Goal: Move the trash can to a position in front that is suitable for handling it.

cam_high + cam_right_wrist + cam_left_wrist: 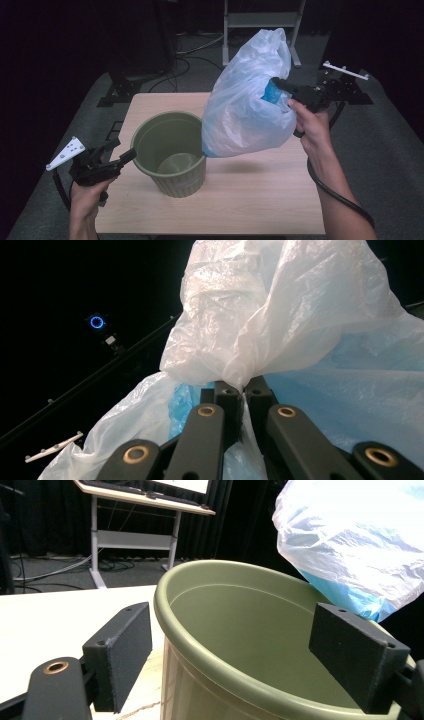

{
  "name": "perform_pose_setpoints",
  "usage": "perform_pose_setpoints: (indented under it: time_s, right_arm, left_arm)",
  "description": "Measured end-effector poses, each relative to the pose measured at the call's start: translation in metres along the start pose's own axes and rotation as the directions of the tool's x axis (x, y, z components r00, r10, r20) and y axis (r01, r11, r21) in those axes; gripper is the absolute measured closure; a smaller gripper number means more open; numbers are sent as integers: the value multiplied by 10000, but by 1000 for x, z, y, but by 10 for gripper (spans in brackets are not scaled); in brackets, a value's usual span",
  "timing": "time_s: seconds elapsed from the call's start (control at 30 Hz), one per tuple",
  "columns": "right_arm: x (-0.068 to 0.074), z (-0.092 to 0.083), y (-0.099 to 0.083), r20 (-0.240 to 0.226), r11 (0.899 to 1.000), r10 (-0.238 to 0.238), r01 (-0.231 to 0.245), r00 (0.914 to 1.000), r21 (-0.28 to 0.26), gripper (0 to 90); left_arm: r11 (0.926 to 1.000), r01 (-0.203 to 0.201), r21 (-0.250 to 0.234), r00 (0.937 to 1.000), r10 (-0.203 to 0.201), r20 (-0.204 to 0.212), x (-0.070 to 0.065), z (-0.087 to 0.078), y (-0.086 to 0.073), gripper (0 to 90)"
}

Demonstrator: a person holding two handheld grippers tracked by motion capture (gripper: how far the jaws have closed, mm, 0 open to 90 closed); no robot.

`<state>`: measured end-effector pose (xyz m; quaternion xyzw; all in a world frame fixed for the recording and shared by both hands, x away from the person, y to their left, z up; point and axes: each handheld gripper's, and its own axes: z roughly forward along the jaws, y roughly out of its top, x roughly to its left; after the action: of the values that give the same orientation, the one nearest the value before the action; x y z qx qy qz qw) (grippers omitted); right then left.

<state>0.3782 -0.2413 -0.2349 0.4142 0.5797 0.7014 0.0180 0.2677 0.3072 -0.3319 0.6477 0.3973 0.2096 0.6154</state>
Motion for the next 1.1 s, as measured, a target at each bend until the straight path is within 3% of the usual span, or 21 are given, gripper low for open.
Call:
perform_pose_setpoints:
  time_s: [0.53, 0.73, 0.83, 1.1]
  right_arm:
    - [-33, -36, -14, 414, 9990, 428, -423, 9982, -133, 881]
    - [-39, -45, -17, 541, 9986, 514, -506, 9972, -172, 881]
    - [-40, -51, -15, 529, 9976, 532, -507, 9972, -467, 881]
    - [-49, -37, -29, 982, 9986, 520, -519, 9938, -33, 879]
  left_arm:
    - [9998, -143, 152, 9999, 143, -4, -3, 1, -1, 161]
    - [9998, -175, 138, 9998, 176, -50, -3, -1, -1, 161]
    - [9998, -177, 119, 9998, 178, -68, -2, -2, -1, 162]
    - [9999, -105, 78, 9999, 106, -85, -1, -2, -1, 161]
